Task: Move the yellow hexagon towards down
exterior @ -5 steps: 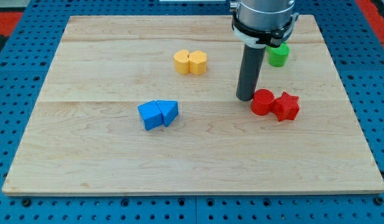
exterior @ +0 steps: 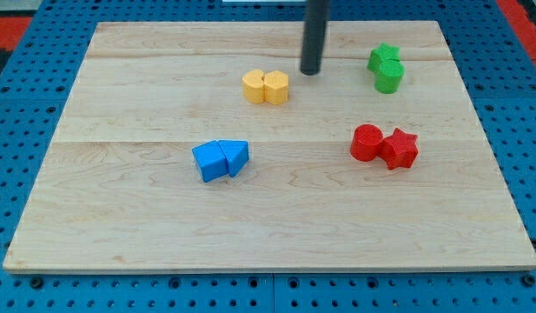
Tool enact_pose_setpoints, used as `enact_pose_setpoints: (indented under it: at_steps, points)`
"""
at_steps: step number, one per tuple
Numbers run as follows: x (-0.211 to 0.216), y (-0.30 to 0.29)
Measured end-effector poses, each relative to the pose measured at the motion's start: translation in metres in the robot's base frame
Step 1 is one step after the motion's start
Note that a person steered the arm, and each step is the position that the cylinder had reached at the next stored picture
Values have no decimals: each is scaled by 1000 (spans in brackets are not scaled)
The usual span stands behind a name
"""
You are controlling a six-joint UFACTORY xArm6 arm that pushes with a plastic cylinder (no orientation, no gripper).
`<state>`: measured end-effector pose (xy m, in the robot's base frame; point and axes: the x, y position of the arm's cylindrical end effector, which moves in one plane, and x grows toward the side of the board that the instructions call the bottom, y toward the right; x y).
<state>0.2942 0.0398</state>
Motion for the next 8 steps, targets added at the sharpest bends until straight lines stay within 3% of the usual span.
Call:
enact_pose_setpoints:
  at_steps: [2,6,7,8]
  points:
    - [22,-29]
    - [124,-37]
    - [131,-59]
    - [156,-45]
